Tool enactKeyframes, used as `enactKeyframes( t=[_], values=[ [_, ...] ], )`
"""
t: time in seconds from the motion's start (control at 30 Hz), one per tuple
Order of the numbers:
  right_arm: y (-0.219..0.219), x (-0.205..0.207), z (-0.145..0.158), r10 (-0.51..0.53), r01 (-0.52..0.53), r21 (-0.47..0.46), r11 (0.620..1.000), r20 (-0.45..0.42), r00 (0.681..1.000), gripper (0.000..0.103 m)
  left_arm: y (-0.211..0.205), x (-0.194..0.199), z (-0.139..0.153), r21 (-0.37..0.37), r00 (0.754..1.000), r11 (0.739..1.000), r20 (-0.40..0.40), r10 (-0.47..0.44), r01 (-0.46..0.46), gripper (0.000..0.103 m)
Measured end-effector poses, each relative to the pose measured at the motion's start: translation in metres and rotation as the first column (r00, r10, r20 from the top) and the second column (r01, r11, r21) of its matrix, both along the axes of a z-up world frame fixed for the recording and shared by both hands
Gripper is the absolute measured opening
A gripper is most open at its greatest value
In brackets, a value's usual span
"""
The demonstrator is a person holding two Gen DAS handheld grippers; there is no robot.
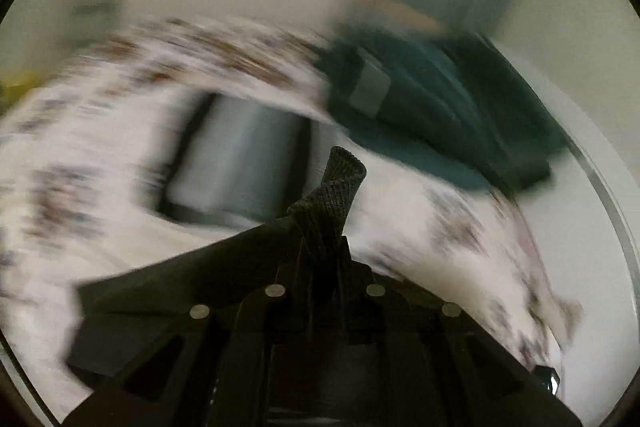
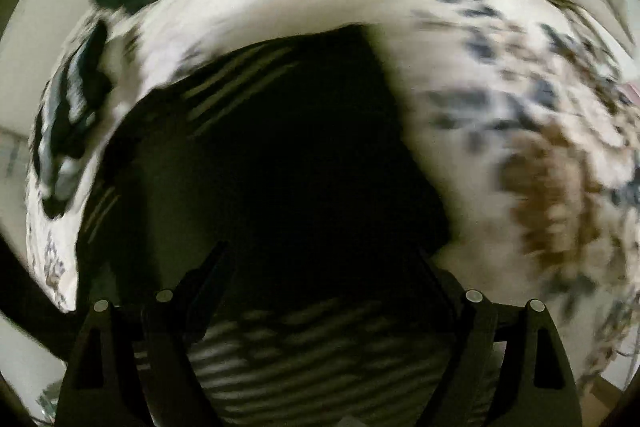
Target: Fold small clothes
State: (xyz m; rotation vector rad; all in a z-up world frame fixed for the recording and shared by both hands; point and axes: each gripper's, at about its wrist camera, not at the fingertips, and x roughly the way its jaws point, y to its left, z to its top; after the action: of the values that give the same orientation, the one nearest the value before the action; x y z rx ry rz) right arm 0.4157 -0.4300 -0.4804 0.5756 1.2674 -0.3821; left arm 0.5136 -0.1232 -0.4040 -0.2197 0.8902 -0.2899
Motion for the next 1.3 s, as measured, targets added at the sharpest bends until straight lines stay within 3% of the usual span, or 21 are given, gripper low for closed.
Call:
enactKeyframes(
  t=[0.13,0.2,0.3,0.37,0.43,0.47,0.5,0.57,0.63,0.77,0.87,0.9,0.93,0.97,1.03,1.1,1.2,1.27,1.3],
  values=[
    [-0.07,-0.04,0.008,-0.066,0.067,0.03,0.997,-0.039,0.997,0.087,-0.14,-0.007,-0.056,0.01,0.975,0.98,-0.106,-0.194,0.196,0.007],
    [-0.101,-0.06,0.009,-0.079,0.082,0.04,0.996,-0.064,0.995,0.088,-0.183,-0.011,-0.081,0.014,0.957,0.969,-0.16,-0.241,0.246,0.008],
    [-0.134,-0.084,0.007,-0.076,0.082,0.069,0.994,-0.09,0.993,0.088,-0.226,-0.016,-0.114,0.089,0.934,0.953,-0.246,-0.261,0.29,0.011],
    [-0.149,-0.097,0.006,-0.075,0.085,0.105,0.991,-0.092,0.993,0.088,-0.231,-0.023,-0.123,0.164,0.936,0.944,-0.261,-0.238,0.286,0.015],
    [-0.169,-0.11,0.006,-0.072,0.084,0.149,0.985,-0.083,0.994,0.088,-0.221,-0.032,-0.12,0.195,0.943,0.941,-0.244,-0.226,0.276,0.018],
    [-0.178,-0.114,0.007,-0.064,0.077,0.173,0.982,-0.079,0.995,0.088,-0.213,-0.044,-0.119,0.22,0.95,0.94,-0.228,-0.212,0.262,0.027],
    [-0.179,-0.12,0.008,-0.058,0.071,0.187,0.98,-0.076,0.995,0.088,-0.199,-0.053,-0.115,0.239,0.953,0.937,-0.226,-0.2,0.254,0.053],
    [-0.181,-0.12,0.012,-0.02,0.037,0.218,0.975,-0.08,0.997,0.088,-0.165,-0.076,-0.117,0.283,0.96,0.934,-0.234,-0.153,0.218,0.092],
    [-0.179,-0.113,0.017,0.038,-0.021,0.244,0.97,-0.069,0.997,0.088,-0.127,-0.101,-0.117,0.335,0.97,0.93,-0.232,-0.077,0.154,0.093],
    [-0.159,-0.071,0.026,0.171,-0.164,0.246,0.955,-0.006,0.985,0.088,-0.036,-0.162,-0.145,0.494,0.958,0.87,-0.254,0.133,0.01,0.093],
    [-0.141,-0.03,0.021,0.218,-0.217,0.243,0.945,0.023,0.976,0.088,0.018,-0.195,-0.185,0.581,0.913,0.812,-0.305,0.272,-0.047,0.093],
    [-0.135,-0.008,0.015,0.227,-0.229,0.244,0.942,0.038,0.973,0.087,0.032,-0.202,-0.197,0.585,0.893,0.809,-0.327,0.309,-0.066,0.093],
    [-0.131,0.009,0.009,0.228,-0.232,0.244,0.942,0.045,0.973,0.087,0.05,-0.209,-0.208,0.537,0.879,0.837,-0.342,0.331,-0.106,0.095],
    [-0.125,0.028,0.002,0.231,-0.235,0.241,0.942,0.048,0.972,0.087,0.059,-0.213,-0.213,0.487,0.879,0.862,-0.339,0.336,-0.142,0.103],
    [-0.118,0.058,-0.012,0.232,-0.233,0.235,0.944,0.035,0.972,0.087,0.068,-0.214,-0.218,0.425,0.874,0.888,-0.349,0.339,-0.175,0.103],
    [-0.107,0.086,-0.027,0.24,-0.237,0.219,0.946,0.013,0.971,0.083,0.069,-0.212,-0.22,0.415,0.87,0.889,-0.346,0.351,-0.194,0.103],
    [-0.086,0.116,-0.046,0.323,-0.315,0.131,0.94,-0.046,0.945,0.066,0.06,-0.21,-0.22,0.441,0.868,0.874,-0.331,0.371,-0.206,0.103],
    [-0.076,0.115,-0.058,0.372,-0.366,0.071,0.928,-0.123,0.92,0.054,0.057,-0.21,-0.22,0.441,0.866,0.872,-0.327,0.378,-0.213,0.103],
    [-0.075,0.11,-0.063,0.385,-0.38,0.063,0.923,-0.155,0.91,0.053,0.057,-0.211,-0.22,0.435,0.865,0.874,-0.329,0.378,-0.216,0.103]
  ],
)
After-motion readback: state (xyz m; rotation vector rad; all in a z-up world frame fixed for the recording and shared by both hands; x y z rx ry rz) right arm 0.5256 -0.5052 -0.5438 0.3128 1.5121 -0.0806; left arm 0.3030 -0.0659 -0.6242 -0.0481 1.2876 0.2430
